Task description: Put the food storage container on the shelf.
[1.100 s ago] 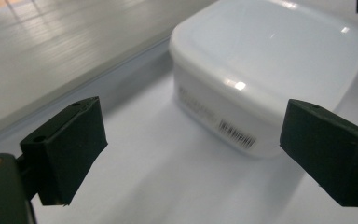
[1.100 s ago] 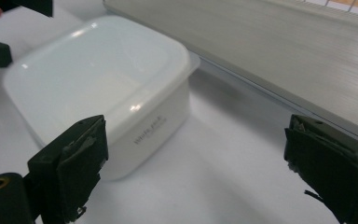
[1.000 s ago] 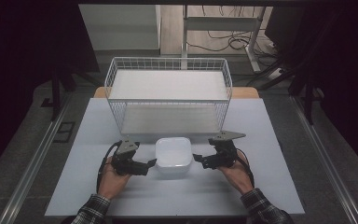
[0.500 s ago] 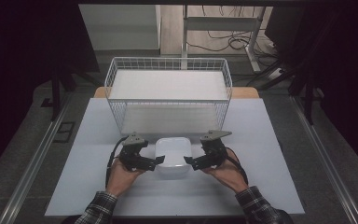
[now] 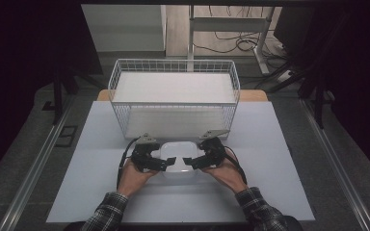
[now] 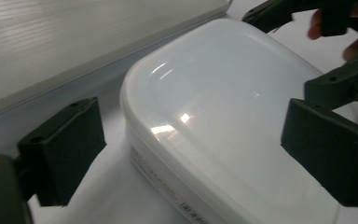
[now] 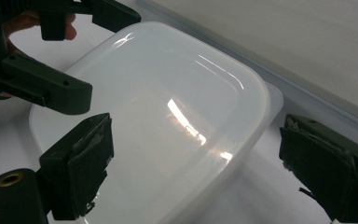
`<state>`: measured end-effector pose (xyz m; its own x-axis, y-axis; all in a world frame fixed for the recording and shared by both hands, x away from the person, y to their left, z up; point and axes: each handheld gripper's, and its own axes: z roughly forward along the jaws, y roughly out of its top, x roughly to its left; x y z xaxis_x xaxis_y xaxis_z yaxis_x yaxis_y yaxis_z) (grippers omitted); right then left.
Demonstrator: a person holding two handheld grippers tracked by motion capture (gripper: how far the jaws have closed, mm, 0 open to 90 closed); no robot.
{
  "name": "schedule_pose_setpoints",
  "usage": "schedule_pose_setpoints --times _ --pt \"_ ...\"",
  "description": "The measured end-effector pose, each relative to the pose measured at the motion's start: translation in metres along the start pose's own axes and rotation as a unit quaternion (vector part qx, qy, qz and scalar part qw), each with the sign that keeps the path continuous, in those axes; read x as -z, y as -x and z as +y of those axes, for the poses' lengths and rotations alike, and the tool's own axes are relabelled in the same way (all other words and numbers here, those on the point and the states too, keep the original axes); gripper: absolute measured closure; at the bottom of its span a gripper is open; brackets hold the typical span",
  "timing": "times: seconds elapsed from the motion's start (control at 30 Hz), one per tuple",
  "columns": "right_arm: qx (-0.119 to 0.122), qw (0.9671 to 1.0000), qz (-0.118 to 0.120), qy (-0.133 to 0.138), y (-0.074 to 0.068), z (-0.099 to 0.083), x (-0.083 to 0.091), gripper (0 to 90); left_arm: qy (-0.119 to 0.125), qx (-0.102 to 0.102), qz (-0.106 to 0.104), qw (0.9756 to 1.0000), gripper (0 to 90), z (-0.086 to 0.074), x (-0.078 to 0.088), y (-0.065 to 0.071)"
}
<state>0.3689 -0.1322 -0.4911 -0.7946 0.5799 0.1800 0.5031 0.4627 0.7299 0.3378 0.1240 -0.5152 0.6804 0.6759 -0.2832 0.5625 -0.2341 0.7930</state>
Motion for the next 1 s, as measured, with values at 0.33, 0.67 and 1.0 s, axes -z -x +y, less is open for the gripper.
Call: schedule_pose_setpoints --times 0.33,0.67,1.0 --pt "-0.032 0.9982 0.042 -0.028 -0.005 -0.009 0.009 20.3 -0.012 -0.003 -0.008 0.9999 15.0 -0.007 0.012 0.016" --pt "-0.042 0.9987 0.022 -0.019 -0.013 -0.017 0.036 55.8 -0.008 0.037 -0.005 0.9993 54.2 -0.020 0.040 0.024" --pt "-0.081 0.9966 0.008 0.009 -0.017 -0.021 0.044 69.8 0.025 0.079 -0.001 0.9966 69.4 -0.023 0.045 0.022"
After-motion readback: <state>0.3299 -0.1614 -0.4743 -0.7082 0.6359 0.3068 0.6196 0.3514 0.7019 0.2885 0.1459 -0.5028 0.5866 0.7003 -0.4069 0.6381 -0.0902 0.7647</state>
